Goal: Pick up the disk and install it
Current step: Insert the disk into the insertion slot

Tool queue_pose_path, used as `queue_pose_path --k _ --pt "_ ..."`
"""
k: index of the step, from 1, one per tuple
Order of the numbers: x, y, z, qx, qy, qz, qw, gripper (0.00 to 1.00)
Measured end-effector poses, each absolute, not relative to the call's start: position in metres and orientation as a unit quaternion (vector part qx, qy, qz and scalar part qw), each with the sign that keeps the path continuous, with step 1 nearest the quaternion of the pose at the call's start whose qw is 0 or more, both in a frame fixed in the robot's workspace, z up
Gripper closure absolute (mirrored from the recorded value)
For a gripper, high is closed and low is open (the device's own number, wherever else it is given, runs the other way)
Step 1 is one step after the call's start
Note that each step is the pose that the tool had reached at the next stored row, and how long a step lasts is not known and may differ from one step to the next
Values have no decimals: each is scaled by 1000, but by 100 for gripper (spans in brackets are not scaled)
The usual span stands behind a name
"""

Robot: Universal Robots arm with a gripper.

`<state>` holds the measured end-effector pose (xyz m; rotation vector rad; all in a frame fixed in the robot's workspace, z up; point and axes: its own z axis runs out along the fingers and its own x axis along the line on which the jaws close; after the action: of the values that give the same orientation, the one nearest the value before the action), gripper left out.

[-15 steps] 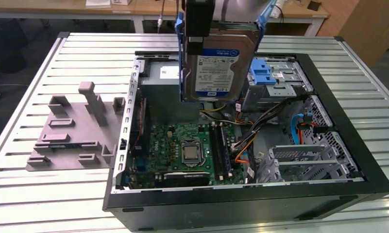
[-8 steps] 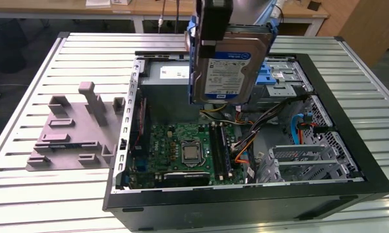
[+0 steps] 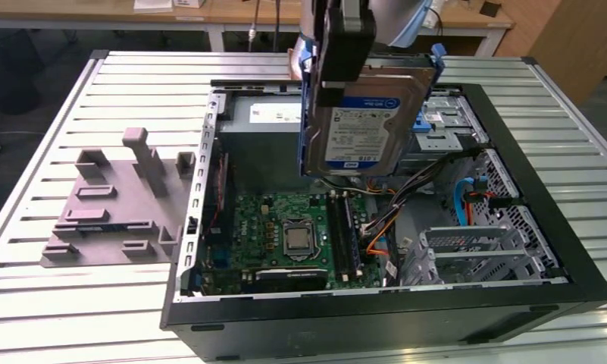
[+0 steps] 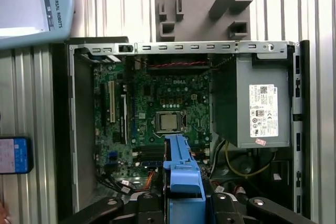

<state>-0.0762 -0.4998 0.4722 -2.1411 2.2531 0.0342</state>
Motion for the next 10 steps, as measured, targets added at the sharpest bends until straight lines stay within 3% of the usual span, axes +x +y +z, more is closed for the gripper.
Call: queue_pose_path --k 10 --pt "-61 -516 469 -689 725 10 16 63"
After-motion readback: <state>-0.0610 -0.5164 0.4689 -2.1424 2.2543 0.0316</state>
